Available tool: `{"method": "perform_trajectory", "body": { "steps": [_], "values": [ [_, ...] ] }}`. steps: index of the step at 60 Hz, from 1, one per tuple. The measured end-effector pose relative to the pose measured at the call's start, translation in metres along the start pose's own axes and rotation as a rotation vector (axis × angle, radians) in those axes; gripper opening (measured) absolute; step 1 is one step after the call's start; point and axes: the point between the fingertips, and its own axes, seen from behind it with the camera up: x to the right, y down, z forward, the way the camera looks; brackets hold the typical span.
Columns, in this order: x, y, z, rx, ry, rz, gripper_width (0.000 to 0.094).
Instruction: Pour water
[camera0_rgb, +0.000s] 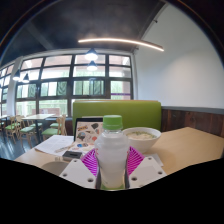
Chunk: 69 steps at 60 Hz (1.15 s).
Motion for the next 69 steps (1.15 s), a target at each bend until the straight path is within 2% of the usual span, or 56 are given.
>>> {"method": "perform_trajectory", "body": {
  "steps": [6,7,15,20,27,29,30,32,37,50,60,69],
  "values": [
    [-0.003,0.026,0.001,-0.063,-0.016,0.023,0.0324],
    [-0.002,0.018,0.002,-0.034,-0.018,0.029,0.0317],
    [0.004,0.018,-0.003,-0.004,-0.006,-0.022,0.032],
    [0.007,0.019,0.001,-0.011,-0.004,-0.013,0.0362],
    [0.003,0.022,-0.005,-0.077,-0.021,-0.034,0.0554],
    [0.005,0.027,-0.01,-0.114,-0.02,-0.043,0.0655],
    [0.005,0.028,-0.014,-0.123,-0.021,-0.046,0.0743],
    [0.009,0.026,-0.024,-0.122,-0.02,-0.055,0.0856],
    [0.01,0.014,-0.053,-0.115,-0.007,-0.075,0.0813],
    [-0.003,-0.019,-0.165,-0.093,-0.01,0.001,0.0827],
    [-0.013,-0.023,-0.239,-0.078,-0.027,0.038,0.0826],
    [-0.019,-0.022,-0.277,-0.065,-0.042,0.07,0.0827]
  ]
}}
